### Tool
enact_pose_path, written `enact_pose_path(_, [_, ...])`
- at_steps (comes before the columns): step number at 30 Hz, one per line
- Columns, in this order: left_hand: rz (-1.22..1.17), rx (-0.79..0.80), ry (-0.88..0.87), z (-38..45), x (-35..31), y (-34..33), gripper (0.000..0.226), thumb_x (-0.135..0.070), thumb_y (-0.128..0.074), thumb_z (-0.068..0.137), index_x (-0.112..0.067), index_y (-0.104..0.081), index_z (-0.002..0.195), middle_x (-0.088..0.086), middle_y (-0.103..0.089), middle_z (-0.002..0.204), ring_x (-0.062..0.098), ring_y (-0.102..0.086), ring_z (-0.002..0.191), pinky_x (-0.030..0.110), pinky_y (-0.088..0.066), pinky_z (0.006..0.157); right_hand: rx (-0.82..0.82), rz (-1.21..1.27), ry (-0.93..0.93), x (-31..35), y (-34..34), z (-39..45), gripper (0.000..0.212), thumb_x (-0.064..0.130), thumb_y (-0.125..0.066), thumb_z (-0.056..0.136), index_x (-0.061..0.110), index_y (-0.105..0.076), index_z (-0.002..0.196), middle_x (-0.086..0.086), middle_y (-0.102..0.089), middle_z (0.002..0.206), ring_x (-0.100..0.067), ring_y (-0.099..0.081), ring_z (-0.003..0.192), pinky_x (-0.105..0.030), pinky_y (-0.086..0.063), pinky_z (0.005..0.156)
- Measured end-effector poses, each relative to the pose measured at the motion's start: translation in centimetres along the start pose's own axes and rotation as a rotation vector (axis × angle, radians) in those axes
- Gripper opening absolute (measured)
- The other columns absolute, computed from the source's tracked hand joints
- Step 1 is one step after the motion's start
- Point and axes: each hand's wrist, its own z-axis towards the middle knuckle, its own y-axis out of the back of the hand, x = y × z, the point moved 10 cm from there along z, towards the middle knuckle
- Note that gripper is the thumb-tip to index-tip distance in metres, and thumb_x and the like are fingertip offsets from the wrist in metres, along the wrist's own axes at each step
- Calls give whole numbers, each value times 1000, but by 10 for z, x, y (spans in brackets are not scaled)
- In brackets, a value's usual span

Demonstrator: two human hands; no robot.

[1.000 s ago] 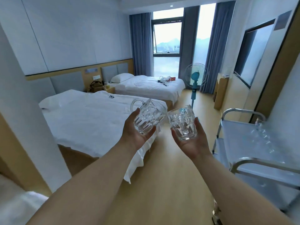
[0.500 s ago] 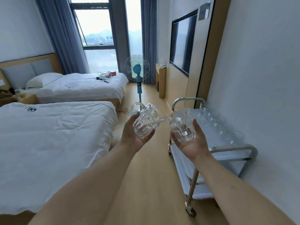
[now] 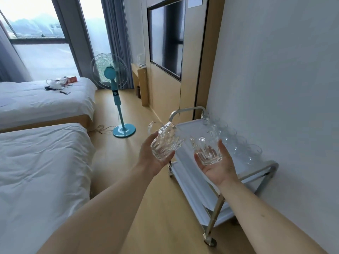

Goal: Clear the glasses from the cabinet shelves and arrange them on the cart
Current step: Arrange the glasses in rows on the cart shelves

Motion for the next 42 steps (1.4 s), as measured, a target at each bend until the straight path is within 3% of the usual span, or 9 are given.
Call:
enact_pose_path(6, [74,4,53,91,-28,16,43,-34,-89,65,-11,-81,100,13,-73,119,31,-72,105,40,-60,76,6,31,15,-3,-9,87,72,38,-95,65,8,-63,122,-21,-70,116,-40,-68,107,-49,-59,88])
enact_pose_path(9, [104,-6,55,138,-45,21,39,-35,-90,62,-11,-82,92,13,-75,112,31,-74,100,40,-61,78,16,44,-14,-7,-18,134,60,40,-91,69,7,-66,113,-22,-72,109,-40,-70,103,-48,-60,87])
enact_pose_path(13, [104,-8,63,199,-69,27,33,-35,-87,69,-12,-83,93,11,-75,114,29,-73,101,39,-60,78,23,68,-40,-7,-29,196,52,41,-86,76,5,-72,110,-22,-67,120,-37,-65,115,-46,-58,91])
enact_pose_path(17, [77,28,86,253,-84,26,32,-33,-85,72,-12,-82,96,11,-74,115,28,-73,101,39,-60,76,10,99,-38,-5,-35,248,63,40,-84,79,7,-61,127,-22,-61,131,-37,-61,122,-47,-57,94])
enact_pose_path(21, [97,-11,153,306,-86,37,31,-32,-82,78,-11,-81,100,12,-73,116,29,-73,99,39,-61,77,8,101,-41,-2,-31,290,66,39,-91,70,4,-69,120,-23,-67,125,-40,-66,113,-48,-59,88])
enact_pose_path(25, [143,-57,218,366,-85,41,57,-31,-83,77,-12,-68,128,13,-72,119,31,-72,101,42,-59,77,1,134,0,5,-30,336,77,33,-101,55,4,-68,119,-23,-65,128,-39,-63,118,-49,-57,93])
enact_pose_path(32, [276,2,390,481,-82,32,70,-30,-88,70,-11,-63,133,16,-70,121,33,-73,98,43,-60,74,-108,239,199,23,-7,412,83,32,-90,75,9,-51,144,-21,-54,144,-38,-55,130,-52,-48,105])
enact_pose_path(38, [390,66,498,576,-84,20,77,-30,-97,58,-15,-66,127,19,-68,123,39,-72,101,47,-59,77,-388,200,335,38,18,456,65,40,-101,51,16,-71,104,-12,-73,108,-30,-73,89,-41,-55,81])
enact_pose_path(42, [500,96,555,624,-75,15,76,-31,-101,51,-20,-69,119,19,-63,127,43,-68,107,57,-59,79,-413,256,365,38,27,474,53,40,-99,57,10,-78,96,-15,-72,107,-31,-71,90,-43,-57,84])
